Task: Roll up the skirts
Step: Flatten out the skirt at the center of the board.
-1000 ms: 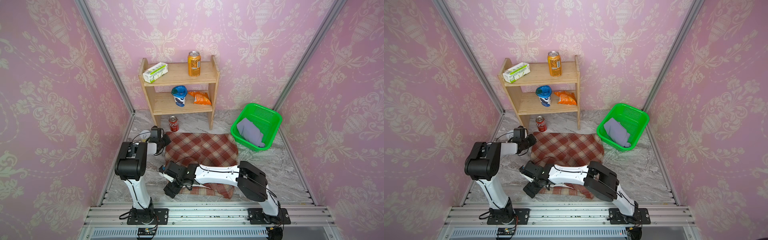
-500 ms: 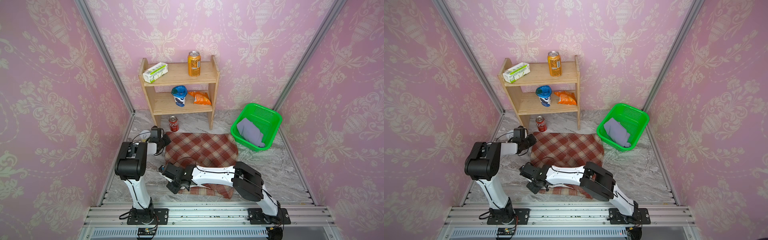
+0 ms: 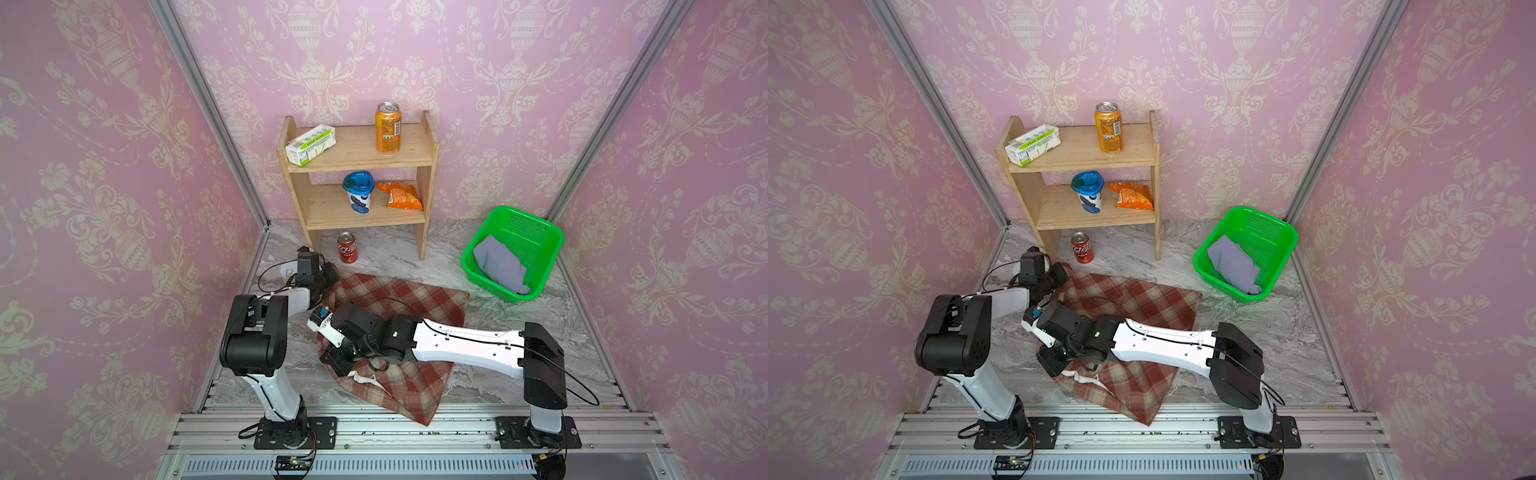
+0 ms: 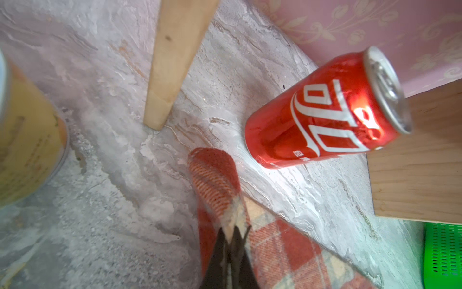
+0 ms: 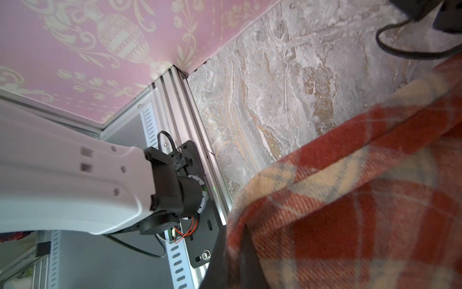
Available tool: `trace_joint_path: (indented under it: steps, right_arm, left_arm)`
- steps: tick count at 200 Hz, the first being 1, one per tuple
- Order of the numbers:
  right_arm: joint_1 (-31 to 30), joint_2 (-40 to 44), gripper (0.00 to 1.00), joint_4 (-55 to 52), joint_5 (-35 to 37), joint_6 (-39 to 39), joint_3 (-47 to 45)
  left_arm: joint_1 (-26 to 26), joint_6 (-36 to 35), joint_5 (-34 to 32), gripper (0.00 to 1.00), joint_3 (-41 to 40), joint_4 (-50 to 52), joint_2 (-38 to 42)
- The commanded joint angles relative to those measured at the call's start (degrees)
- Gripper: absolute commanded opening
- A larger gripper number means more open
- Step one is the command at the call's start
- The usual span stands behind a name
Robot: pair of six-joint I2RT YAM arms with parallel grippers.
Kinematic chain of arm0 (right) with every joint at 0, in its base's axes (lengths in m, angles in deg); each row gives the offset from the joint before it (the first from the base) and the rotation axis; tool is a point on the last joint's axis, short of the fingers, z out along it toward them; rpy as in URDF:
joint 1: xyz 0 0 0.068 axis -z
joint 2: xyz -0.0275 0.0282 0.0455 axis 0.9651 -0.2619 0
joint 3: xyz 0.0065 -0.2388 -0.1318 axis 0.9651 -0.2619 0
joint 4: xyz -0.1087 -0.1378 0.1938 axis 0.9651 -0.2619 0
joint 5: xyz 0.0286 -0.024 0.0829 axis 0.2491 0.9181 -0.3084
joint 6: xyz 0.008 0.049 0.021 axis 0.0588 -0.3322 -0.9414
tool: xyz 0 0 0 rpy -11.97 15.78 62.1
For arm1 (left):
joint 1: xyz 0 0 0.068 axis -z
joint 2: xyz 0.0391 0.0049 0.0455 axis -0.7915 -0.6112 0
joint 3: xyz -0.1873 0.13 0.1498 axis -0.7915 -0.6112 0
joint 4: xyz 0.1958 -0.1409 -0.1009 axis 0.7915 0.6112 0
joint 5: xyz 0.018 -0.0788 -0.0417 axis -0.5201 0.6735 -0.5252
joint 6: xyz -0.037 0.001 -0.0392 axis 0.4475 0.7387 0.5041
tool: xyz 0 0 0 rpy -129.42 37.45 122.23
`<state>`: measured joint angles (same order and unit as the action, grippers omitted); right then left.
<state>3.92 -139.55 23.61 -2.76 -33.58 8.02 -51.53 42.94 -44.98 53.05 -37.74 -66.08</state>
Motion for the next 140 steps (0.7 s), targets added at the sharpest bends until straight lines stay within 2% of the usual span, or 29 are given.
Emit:
trace_joint_path:
  steps: [1, 8, 9, 12, 20, 22, 23, 24, 27, 47, 74, 99, 115, 122, 140]
  right_arm:
    - [-0.9, -1.9, 0.11, -4.7, -6.1, 0.0, -0.4]
    - [-0.9, -3.8, 0.25, -8.2, -6.8, 1.1, 1.3]
    - [-0.9, -4.4, 0.31, -9.0, -7.0, 1.4, 1.7]
    - [-0.9, -4.9, 0.37, -9.7, -7.1, 1.7, 2.0]
    - [-1.1, -6.1, 0.60, -11.8, -6.9, 2.3, 2.5]
    - [-1.2, -6.2, 0.72, -11.9, -6.5, 2.4, 2.4]
    - [-1.2, -6.2, 0.85, -11.9, -6.5, 2.4, 2.3]
    - [-1.2, -6.2, 0.92, -11.9, -6.3, 2.4, 2.1]
    - [-1.2, -5.9, 0.99, -11.7, -5.7, 2.4, 1.6]
    - [-1.0, -1.9, 1.00, -9.0, -0.1, 2.8, -4.2]
    - [-0.2, 3.1, 1.00, -10.6, 9.6, 5.3, -10.7]
    - [4.4, 8.4, 1.00, -11.7, 11.4, 3.5, -17.6]
    - [8.9, 13.9, 0.88, -9.0, 9.1, 1.8, -23.9]
    - [9.6, 15.9, 0.86, -8.6, 9.4, 2.3, -25.6]
    - [10.2, 16.9, 0.88, -14.1, 14.0, 4.1, -25.4]
  left_arm:
    - [-0.6, -1.1, -2.0, 0.00, -0.2, -0.3, 0.9]
    - [-0.6, -1.0, -1.9, 0.00, -0.3, -0.4, 0.7]
    - [-0.6, -1.1, -1.8, 0.00, -0.3, -0.4, 0.7]
    - [-0.6, -1.0, -1.8, 0.00, -0.4, -0.5, 0.6]
    - [-0.6, -1.0, -1.8, 0.00, -0.5, -0.6, 0.3]
    - [-0.6, -1.0, -1.8, 0.00, -0.5, -0.6, 0.2]
    - [-0.6, -0.9, -1.8, 0.00, -0.6, -0.6, 0.2]
    - [-0.6, -0.9, -1.8, 0.00, -0.6, -0.7, 0.1]
    - [-0.7, -0.9, -1.8, 0.00, -0.6, -0.7, 0.1]
    - [-0.7, -1.0, -1.9, 0.00, -0.8, -0.8, -0.1]
    - [-0.8, -1.1, -1.8, 0.00, 0.3, -0.5, -0.7]
    - [-0.8, -1.1, -1.6, 0.00, 1.5, 0.0, -1.3]
    - [-0.8, -1.4, -1.9, 0.00, 1.8, 0.2, -1.4]
    - [-0.8, -1.5, -2.0, 0.00, 1.9, 0.2, -1.6]
    - [-0.8, -1.4, -1.9, 0.00, 2.1, 0.1, -2.1]
